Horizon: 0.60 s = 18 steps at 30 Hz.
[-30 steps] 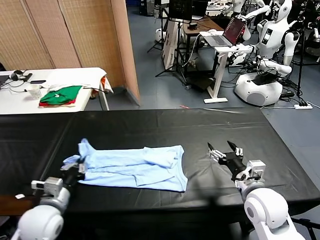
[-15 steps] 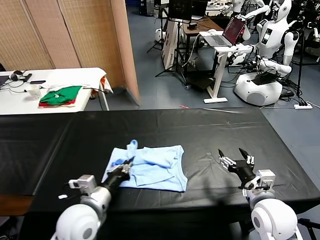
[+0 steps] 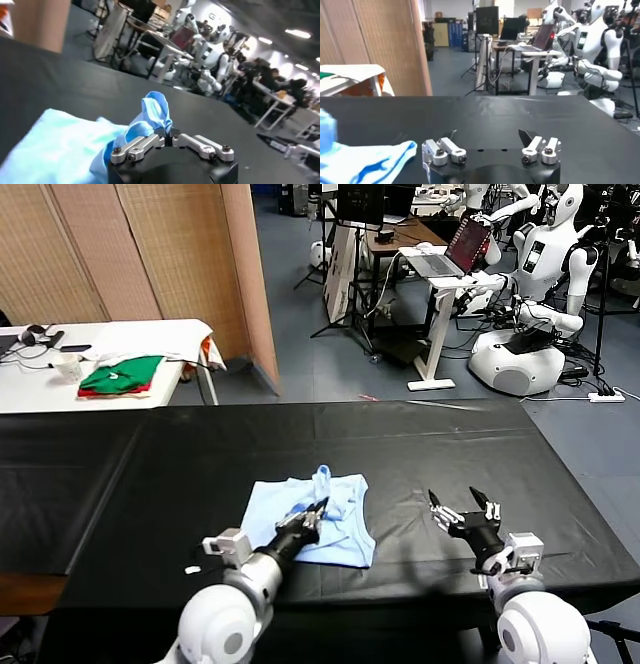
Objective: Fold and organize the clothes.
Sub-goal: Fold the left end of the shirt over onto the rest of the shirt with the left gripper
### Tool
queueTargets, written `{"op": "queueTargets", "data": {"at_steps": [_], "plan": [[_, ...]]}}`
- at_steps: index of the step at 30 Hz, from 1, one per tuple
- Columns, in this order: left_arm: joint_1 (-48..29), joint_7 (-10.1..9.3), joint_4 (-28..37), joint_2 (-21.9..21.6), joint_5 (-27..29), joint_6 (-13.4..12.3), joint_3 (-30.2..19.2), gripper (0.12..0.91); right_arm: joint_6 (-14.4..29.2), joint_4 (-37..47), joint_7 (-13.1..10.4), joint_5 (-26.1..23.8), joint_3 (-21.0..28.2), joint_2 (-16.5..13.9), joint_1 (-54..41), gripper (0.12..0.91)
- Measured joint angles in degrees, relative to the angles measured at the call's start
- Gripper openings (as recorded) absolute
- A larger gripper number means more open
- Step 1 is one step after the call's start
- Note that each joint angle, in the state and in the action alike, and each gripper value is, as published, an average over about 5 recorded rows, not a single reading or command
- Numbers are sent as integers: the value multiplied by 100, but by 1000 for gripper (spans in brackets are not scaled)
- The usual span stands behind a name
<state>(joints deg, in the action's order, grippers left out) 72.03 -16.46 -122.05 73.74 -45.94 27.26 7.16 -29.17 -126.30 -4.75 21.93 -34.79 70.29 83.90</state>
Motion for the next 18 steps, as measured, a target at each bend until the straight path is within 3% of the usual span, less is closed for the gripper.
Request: {"op": "queueTargets", "data": {"at_steps": [10,18], "plan": [[-198,19,225,254,14,-78,-164,181,-8,30,-2,-97,89,66,10,907],[-218,161,550,428,477,-142,-281,192,-9,7,4,-103,75,51,64,907]]}}
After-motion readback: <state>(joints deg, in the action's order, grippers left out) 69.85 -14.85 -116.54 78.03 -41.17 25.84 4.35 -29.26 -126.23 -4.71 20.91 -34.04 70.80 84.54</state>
